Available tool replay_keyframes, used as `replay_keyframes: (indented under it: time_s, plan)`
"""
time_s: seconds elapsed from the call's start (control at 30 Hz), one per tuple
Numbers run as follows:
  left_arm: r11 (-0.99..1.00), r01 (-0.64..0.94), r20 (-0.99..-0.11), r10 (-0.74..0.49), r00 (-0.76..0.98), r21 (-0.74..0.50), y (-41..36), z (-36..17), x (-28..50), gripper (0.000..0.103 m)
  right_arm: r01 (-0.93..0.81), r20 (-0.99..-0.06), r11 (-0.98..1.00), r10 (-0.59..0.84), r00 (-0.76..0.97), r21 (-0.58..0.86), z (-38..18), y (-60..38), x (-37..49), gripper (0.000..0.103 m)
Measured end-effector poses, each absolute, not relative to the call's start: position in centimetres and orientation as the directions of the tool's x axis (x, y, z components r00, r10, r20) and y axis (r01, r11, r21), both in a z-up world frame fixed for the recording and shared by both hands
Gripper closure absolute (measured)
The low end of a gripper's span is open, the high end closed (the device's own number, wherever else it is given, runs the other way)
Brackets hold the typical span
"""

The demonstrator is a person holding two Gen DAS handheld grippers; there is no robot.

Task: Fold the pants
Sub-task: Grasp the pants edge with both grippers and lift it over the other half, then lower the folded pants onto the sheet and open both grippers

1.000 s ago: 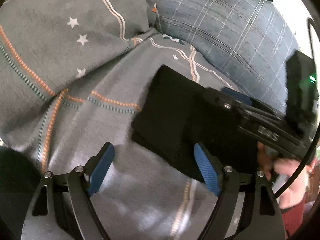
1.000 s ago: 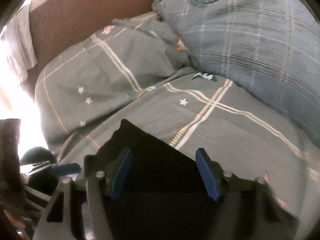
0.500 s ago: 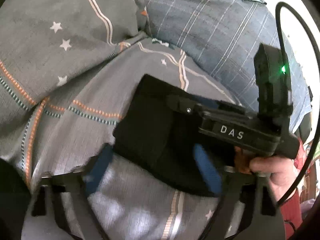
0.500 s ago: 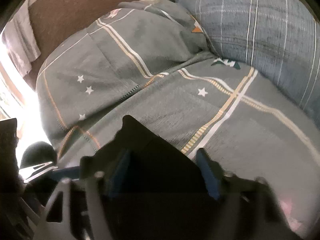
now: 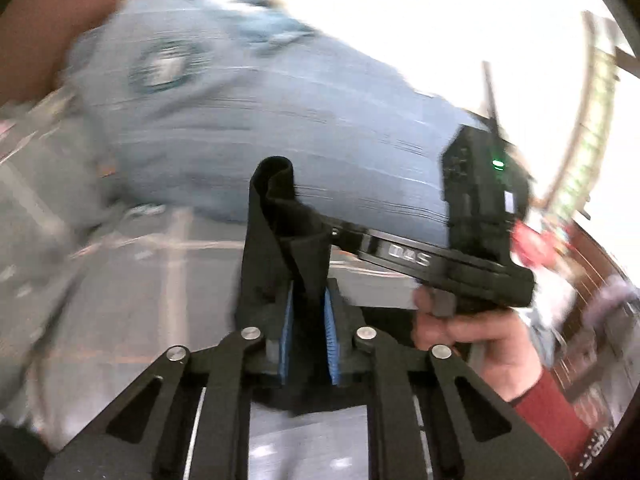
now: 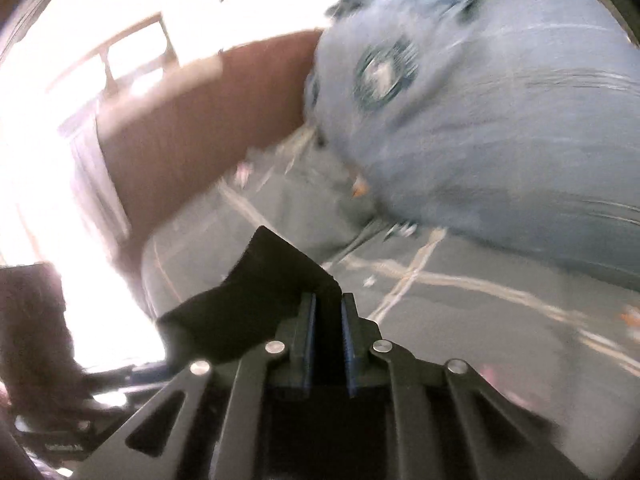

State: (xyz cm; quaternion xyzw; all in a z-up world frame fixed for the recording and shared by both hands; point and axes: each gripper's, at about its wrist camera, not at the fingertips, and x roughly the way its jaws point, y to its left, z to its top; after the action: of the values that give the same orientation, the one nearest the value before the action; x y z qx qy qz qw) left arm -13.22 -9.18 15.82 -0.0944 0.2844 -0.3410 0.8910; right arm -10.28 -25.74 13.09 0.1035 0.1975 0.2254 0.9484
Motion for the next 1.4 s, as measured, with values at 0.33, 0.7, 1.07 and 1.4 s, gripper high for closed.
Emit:
replay_keyframes:
  time_s: [0.33,0.7,1.07,1.4]
  plan:
    - [0.593,0.719,-0.661,-0.708,0.250,-0.363,-23.5,6.4,-13.3,0.096,-0.002,-0.400,0.897,0.198,0.895,0.441,7.1,-38.9,-19.8,0.094]
    - [0.558,0.786,-0.594,-0.737,0.323,-0.265,-17.5,13.6,-10.4,0.019,-0.079,-0.358,0.815,0.336,0.871,0.574,3.1,-38.0,-23.7,0.020]
    - [0.688,0.663,-0.685,-0.636,0.357,-0.293,-18.2,8.5,-4.6,0.019,-0.027,-0.419,0.838,0.301,0.857,0.546,1.8,-35.9,-17.4,0.061]
    - [0.690,0.686,-0.659,-0.630,0.411,-0.232,-20.0,10.9,-6.7,0.019,0.029,-0.361,0.847,0.195,0.912,0.531,5.5,-38.5,-24.5,0.095]
